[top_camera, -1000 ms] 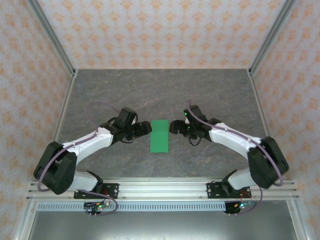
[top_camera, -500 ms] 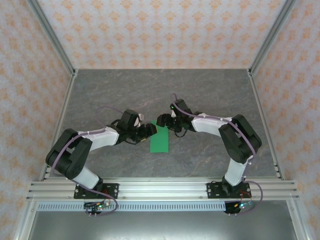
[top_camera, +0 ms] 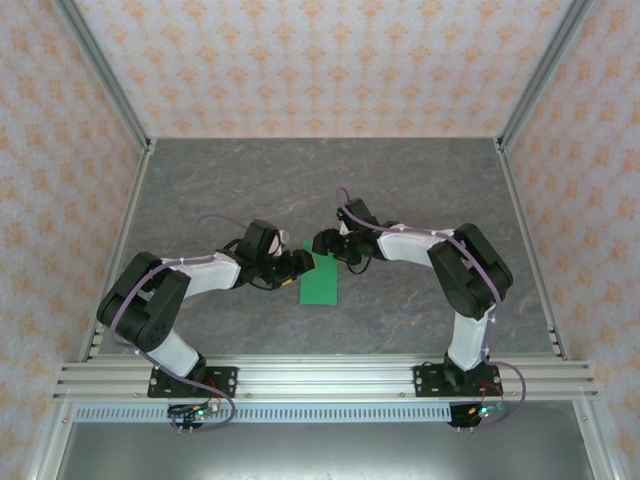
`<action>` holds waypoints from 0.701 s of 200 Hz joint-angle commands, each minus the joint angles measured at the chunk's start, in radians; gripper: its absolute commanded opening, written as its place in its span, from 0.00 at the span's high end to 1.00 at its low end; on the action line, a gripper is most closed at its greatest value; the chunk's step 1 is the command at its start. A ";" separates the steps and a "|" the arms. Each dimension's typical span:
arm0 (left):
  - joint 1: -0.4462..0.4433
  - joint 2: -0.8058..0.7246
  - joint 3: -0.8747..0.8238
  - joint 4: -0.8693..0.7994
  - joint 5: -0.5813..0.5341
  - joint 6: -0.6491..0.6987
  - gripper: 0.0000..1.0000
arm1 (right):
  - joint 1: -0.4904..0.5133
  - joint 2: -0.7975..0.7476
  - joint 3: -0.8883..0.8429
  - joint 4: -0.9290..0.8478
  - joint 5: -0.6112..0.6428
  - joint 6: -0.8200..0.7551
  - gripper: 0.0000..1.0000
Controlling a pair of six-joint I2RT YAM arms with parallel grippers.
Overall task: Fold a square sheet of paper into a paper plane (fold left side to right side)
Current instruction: Third fold the triangle at the center of the table.
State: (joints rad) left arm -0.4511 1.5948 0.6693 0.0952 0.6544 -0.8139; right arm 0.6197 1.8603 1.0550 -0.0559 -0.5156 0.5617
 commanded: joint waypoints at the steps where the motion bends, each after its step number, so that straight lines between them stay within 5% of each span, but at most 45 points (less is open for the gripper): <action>1: -0.003 0.036 0.016 0.011 0.041 -0.002 0.28 | 0.005 0.031 0.014 -0.052 0.037 -0.032 0.35; 140: -0.033 0.046 0.032 -0.012 0.030 -0.013 0.53 | 0.005 0.031 0.007 -0.062 0.038 -0.051 0.38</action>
State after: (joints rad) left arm -0.4770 1.6547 0.6987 0.1017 0.6952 -0.8219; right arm 0.6197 1.8645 1.0569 -0.0643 -0.5121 0.5335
